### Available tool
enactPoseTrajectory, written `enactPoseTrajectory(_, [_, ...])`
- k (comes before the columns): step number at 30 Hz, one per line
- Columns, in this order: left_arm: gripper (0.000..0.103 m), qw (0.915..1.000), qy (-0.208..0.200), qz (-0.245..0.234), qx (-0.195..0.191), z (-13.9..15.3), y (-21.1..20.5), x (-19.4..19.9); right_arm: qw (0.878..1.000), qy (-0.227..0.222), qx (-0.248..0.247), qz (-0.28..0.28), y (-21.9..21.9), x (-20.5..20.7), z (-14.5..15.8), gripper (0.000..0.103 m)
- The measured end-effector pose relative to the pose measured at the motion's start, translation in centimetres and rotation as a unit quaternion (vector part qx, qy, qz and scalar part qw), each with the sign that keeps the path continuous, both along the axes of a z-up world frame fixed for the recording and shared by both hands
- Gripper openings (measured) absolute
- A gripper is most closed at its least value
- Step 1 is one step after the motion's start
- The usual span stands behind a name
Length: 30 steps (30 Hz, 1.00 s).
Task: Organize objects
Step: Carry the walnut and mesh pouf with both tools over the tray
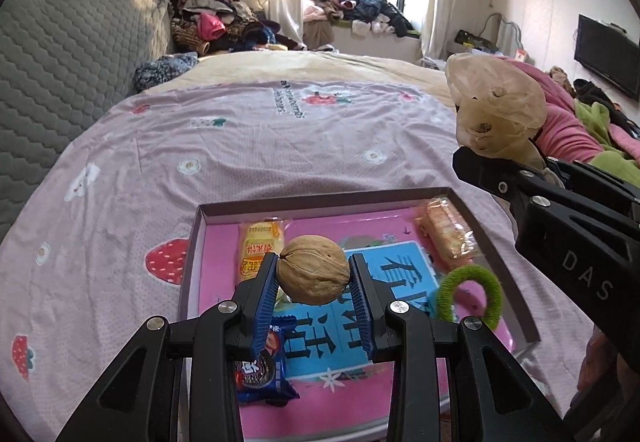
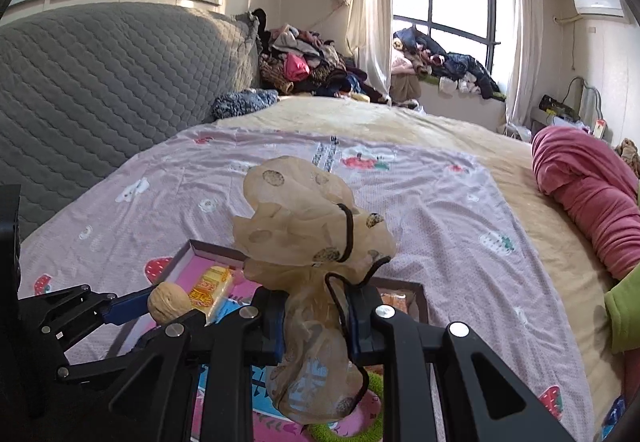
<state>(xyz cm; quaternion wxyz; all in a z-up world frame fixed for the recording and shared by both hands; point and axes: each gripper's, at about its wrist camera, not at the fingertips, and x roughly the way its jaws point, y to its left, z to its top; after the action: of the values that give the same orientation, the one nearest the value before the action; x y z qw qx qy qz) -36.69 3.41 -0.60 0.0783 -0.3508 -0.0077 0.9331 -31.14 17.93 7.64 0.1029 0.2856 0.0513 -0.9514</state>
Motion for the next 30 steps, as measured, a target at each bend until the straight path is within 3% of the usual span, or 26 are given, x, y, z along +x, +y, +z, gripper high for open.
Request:
enactPoseTrajectory(12, [0.036, 0.9994, -0.028, -0.021, 0.006, -2.3, 1.1, -1.1, 0.998, -0.057, 0.013, 0.002, 0.2, -3.2, -3.6, 0.023])
enactPoseTrajectory(20, [0.036, 0.9982, -0.05, -0.035, 0.003, -3.5, 1.8, -1.6, 0.992, -0.12, 0.018, 0.022, 0.1, -4.8, -6.6, 0.024])
enactPoseTrajectory(30, [0.036, 0.9963, -0.072, -0.046, -0.003, -4.4, 2.5, -1.8, 0.99, -0.137, 0.021, 0.022, 0.4, -5.0, -7.4, 0.024])
